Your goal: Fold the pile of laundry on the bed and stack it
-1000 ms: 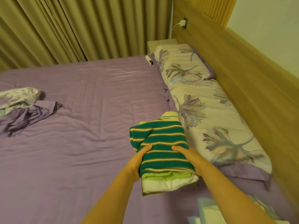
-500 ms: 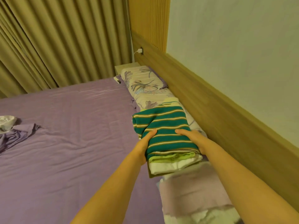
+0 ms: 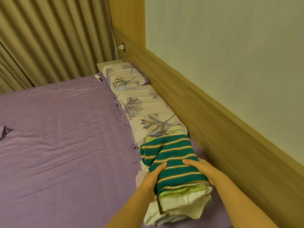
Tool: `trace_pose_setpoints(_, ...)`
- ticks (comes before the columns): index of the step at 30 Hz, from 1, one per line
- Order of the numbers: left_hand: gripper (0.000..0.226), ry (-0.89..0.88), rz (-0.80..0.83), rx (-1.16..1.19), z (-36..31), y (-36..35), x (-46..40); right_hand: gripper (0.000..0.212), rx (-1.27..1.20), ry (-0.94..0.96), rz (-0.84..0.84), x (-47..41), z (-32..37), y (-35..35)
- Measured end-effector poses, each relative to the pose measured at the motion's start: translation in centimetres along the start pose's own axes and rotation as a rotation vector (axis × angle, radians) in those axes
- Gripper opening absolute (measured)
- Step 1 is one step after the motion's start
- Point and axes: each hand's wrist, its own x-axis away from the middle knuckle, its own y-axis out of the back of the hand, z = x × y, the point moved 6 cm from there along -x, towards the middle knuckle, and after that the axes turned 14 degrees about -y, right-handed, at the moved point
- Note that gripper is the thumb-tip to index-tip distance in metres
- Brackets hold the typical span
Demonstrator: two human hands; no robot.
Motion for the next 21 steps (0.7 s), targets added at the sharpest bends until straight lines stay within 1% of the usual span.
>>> trace_pose_setpoints(2, 0.070, 0.030, -0.035, -0.005, 2.0, 0.4, -0.4, 0.066, 0.019, -0.027, -0.046, -1.1, -1.8, 0.6)
trace_pose_setpoints(5, 0.079, 0.049, -0.104, -0.077, 4.3, 0.8, -1.1, 0.062, 0.066, -0.030, -0.116, -2.3, -3.3, 1.1)
trace_pose_setpoints(8, 0.077, 0.012, -0.179, -0.204, 5.2, 1.3, -2.1, 0.052, 0.121, 0.013, -0.190, -3.6, -3.8, 1.2)
trace_pose_setpoints(10, 0.074, -0.014, -0.191, -0.325, 5.2, 1.6, -3.0, 0.050, 0.121, 0.040, -0.239, -4.4, -4.0, 1.2)
trace_pose_setpoints(13, 0.076, -0.042, -0.209, -0.386, 4.5, 1.8, -4.1, 0.056, 0.148, 0.056, -0.310, -5.2, -3.6, 1.1)
trace_pose_setpoints(17, 0.083, -0.026, -0.253, -0.444, 3.9, 2.1, -4.2, 0.074, 0.352, 0.049, -0.434, -4.8, -2.4, 0.4)
trace_pose_setpoints(19, 0.082, 0.010, -0.225, -0.454, 3.6, 2.1, -3.7, 0.079, 0.481, 0.028, -0.501, -3.9, -2.0, 0.0)
trace_pose_setpoints(21, 0.075, 0.020, -0.144, -0.488, 2.8, 2.1, -3.0, 0.080, 0.605, 0.041, -0.587, -2.6, -1.6, -0.6)
